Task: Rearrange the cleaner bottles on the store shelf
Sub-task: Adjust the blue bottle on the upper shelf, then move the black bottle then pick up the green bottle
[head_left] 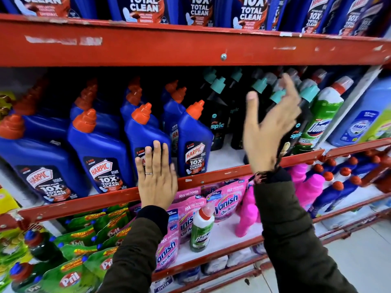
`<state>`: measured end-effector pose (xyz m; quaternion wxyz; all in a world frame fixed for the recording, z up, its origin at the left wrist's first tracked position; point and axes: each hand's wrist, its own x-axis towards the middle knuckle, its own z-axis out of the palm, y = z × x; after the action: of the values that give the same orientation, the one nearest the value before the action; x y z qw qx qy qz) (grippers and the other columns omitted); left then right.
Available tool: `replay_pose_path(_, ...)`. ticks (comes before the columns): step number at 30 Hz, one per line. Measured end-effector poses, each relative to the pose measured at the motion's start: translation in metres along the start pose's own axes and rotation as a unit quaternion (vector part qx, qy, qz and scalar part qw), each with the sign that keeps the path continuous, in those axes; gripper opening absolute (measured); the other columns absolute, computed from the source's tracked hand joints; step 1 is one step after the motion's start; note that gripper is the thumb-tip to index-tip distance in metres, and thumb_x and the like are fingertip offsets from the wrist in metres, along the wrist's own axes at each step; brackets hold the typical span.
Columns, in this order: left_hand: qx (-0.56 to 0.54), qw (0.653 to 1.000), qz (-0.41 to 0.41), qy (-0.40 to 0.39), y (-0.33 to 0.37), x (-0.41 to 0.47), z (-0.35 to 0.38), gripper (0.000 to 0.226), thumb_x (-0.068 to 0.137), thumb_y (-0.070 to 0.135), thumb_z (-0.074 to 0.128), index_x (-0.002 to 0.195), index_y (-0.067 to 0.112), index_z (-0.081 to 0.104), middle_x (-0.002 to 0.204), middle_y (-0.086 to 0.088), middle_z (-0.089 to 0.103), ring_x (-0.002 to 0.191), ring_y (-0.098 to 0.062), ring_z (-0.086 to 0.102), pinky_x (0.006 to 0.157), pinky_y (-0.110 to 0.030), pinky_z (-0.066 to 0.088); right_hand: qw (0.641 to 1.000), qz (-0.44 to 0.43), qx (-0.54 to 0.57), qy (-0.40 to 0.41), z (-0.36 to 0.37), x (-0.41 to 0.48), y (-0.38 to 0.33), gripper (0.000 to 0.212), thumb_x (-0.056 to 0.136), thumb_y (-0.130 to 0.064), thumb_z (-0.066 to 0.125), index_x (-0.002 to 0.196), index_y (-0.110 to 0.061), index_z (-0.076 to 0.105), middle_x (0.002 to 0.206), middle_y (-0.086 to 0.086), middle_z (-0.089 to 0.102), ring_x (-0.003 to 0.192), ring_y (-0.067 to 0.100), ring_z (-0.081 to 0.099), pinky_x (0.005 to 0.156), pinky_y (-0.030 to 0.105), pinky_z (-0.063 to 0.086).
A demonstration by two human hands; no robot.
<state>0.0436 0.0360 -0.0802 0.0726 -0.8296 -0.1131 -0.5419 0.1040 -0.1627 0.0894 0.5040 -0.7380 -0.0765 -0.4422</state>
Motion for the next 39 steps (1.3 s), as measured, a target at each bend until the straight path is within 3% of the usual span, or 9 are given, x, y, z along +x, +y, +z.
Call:
replay_pose_path(5,-0.002,1.000,0.001,0.004,0.001,0.001,0.000,0.078,0.105,0.026,0.039,0.165,0.008,-0.007,0.172,-0.008,-0.020,0.160,-0.024,-0.019,0.130,-0.046,-0.013,0.989,0.100,-0.111,0.005,-0.022,0.064,0.049,0.069,0.104,-0.035,0.061,0.162,-0.009,0.032,0.167,0.015,0.034,0.158,0.035,0.030,0.129,0.045,0.020)
replay_pose_path(10,0.004,1.000,0.003,0.005,-0.001,-0.001,0.003,0.077,0.105,0.027,0.039,0.166,0.007,-0.004,0.172,-0.010,-0.017,0.160,-0.026,-0.017,0.131,-0.047,-0.012,0.973,0.161,-0.148,-0.076,-0.027,0.088,0.092,0.068,0.100,-0.038,0.069,0.155,-0.006,0.044,0.164,0.013,0.041,0.154,0.035,0.039,0.126,0.048,0.029)
replay_pose_path(13,0.003,1.000,0.005,0.005,-0.002,-0.002,0.004,0.077,0.105,0.027,0.039,0.166,0.007,-0.004,0.172,-0.010,-0.016,0.160,-0.026,-0.016,0.131,-0.047,-0.011,0.980,0.146,-0.080,-0.109,-0.030,0.087,0.108,0.062,0.096,-0.032,0.078,0.145,-0.002,0.056,0.147,0.018,0.062,0.139,0.034,0.057,0.119,0.047,0.044)
replay_pose_path(19,0.005,1.000,0.009,0.007,-0.002,-0.001,0.003,0.077,0.105,0.027,0.039,0.166,0.006,-0.003,0.173,-0.011,-0.015,0.161,-0.027,-0.015,0.131,-0.047,-0.011,0.995,0.103,-0.012,0.008,-0.040,0.059,0.103,0.066,0.094,-0.028,0.083,0.145,0.005,0.055,0.144,0.022,0.062,0.137,0.035,0.059,0.119,0.047,0.045)
replay_pose_path(24,-0.002,1.000,0.011,0.008,-0.001,-0.001,0.000,0.079,0.104,0.026,0.040,0.166,0.006,-0.004,0.172,-0.010,-0.016,0.161,-0.026,-0.015,0.131,-0.046,-0.011,0.996,0.053,-0.050,0.059,-0.066,0.051,0.065,0.065,0.087,-0.047,0.084,0.137,-0.008,0.067,0.132,0.012,0.073,0.126,0.028,0.068,0.110,0.039,0.052)
replay_pose_path(27,-0.006,1.000,0.012,0.012,0.000,0.000,-0.001,0.079,0.104,0.025,0.040,0.166,0.007,-0.004,0.172,-0.010,-0.017,0.160,-0.026,-0.016,0.131,-0.046,-0.010,0.996,0.053,-0.065,0.041,-0.080,0.048,0.038,0.066,0.077,-0.065,0.082,0.126,-0.021,0.074,0.121,-0.002,0.080,0.115,0.019,0.074,0.103,0.038,0.057)
replay_pose_path(30,-0.003,1.000,0.009,0.009,-0.001,0.000,-0.001,0.079,0.104,0.025,0.040,0.166,0.007,-0.006,0.172,-0.009,-0.018,0.160,-0.025,-0.017,0.131,-0.046,-0.011,0.998,0.057,-0.021,0.008,-0.077,0.037,0.016,0.064,0.072,-0.070,0.083,0.115,-0.024,0.076,0.105,-0.011,0.079,0.104,0.014,0.076,0.097,0.039,0.061)
replay_pose_path(34,-0.007,1.000,0.008,0.010,-0.001,-0.001,0.000,0.079,0.104,0.025,0.040,0.166,0.008,-0.006,0.172,-0.009,-0.018,0.160,-0.025,-0.017,0.131,-0.046,-0.011,0.997,0.057,0.020,-0.056,-0.049,0.016,0.001,0.060,0.071,-0.066,0.087,0.109,-0.021,0.074,0.106,-0.002,0.081,0.102,0.020,0.077,0.095,0.049,0.062)
replay_pose_path(39,-0.001,1.000,0.010,0.013,-0.001,0.000,0.000,0.078,0.103,0.025,0.040,0.166,0.007,-0.003,0.172,-0.010,-0.015,0.161,-0.025,-0.015,0.131,-0.046,-0.009,0.995,0.034,-0.022,-0.087,-0.020,-0.004,-0.005,0.059,0.073,-0.061,0.091,0.113,-0.022,0.073,0.113,-0.004,0.080,0.109,0.016,0.075,0.095,0.038,0.060)
